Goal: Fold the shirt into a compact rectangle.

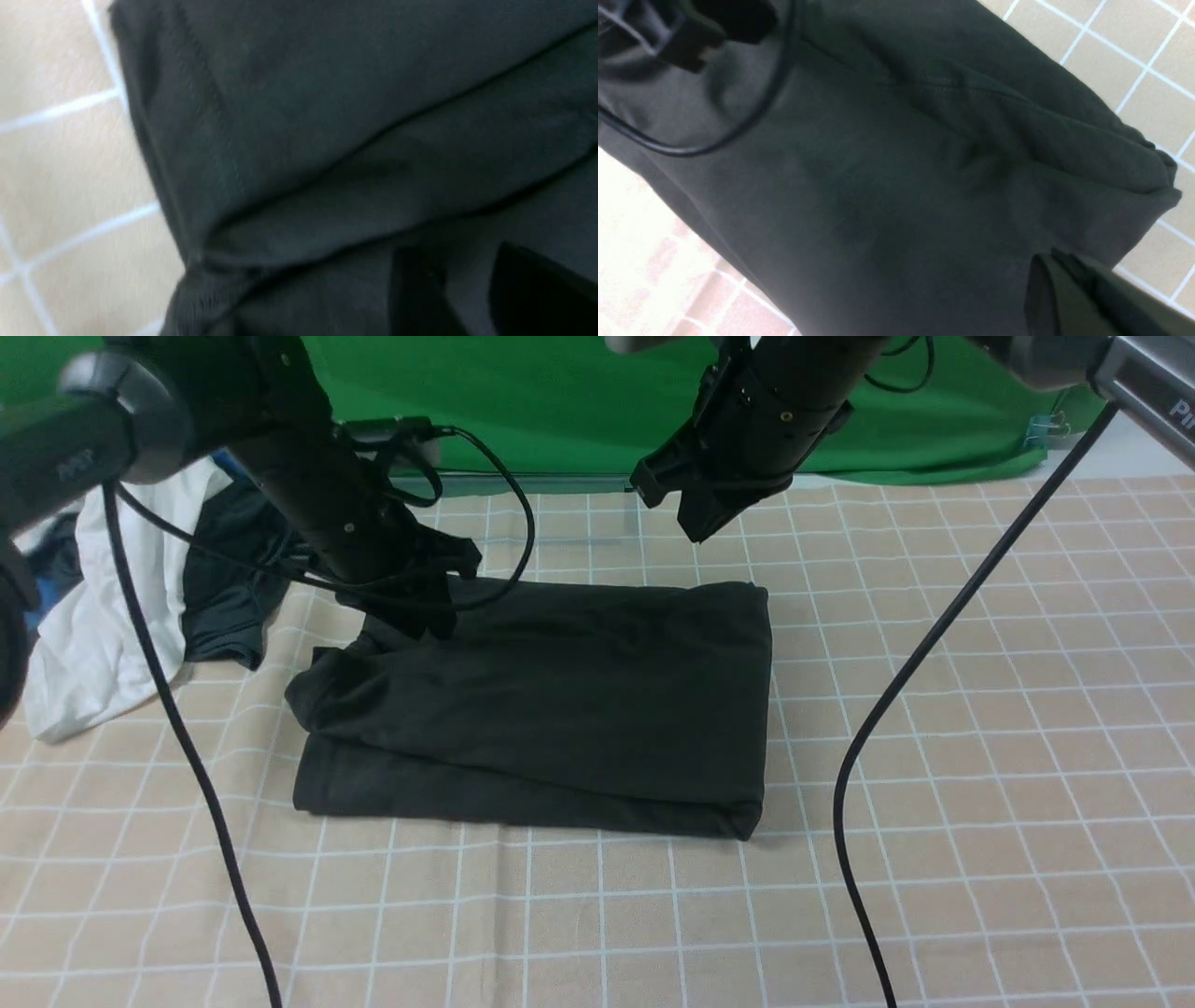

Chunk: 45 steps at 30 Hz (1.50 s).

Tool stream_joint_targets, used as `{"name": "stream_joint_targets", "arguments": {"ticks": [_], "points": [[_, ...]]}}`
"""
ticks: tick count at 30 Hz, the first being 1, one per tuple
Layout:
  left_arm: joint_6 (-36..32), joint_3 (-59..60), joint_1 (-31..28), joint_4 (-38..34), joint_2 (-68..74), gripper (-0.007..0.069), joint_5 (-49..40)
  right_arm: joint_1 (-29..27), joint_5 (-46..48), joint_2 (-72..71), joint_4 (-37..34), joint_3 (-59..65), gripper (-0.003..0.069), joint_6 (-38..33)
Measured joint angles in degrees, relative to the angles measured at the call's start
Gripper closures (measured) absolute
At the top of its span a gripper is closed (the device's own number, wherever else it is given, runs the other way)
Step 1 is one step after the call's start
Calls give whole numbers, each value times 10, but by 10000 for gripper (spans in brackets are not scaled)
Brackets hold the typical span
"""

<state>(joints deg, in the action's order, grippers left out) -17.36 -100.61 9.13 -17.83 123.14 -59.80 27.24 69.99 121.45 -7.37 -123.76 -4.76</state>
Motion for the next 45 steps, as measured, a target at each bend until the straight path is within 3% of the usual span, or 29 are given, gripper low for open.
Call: {"name": "stream_joint_targets", "arguments": {"ticks": [5,10,13,16,17,18,19,23,35,41,45], "points": [[-23,-1,11,34,17,197,10,0,0,0,0,0,624,0],[-26,-1,16,51,32,139,11,0,0,0,0,0,624,0],[-41,-1,18,52,34,195,12,0,0,0,0,0,624,0],[-45,-1,18,53,36,352,11,0,0,0,0,0,624,0],[-45,-1,18,53,36,365,11,0,0,0,0,0,624,0],[-47,-1,18,53,36,476,11,0,0,0,0,0,624,0],[-51,-1,18,53,36,531,11,0,0,0,0,0,624,0],[-56,-2,18,53,36,606,9,0,0,0,0,0,624,-1],[-52,-26,18,54,-15,607,-1,0,0,0,0,0,620,-14],[-120,-26,18,15,6,599,6,0,0,0,0,0,617,-15],[-134,-26,20,7,23,518,17,0,-2,0,0,0,615,-15]]}}
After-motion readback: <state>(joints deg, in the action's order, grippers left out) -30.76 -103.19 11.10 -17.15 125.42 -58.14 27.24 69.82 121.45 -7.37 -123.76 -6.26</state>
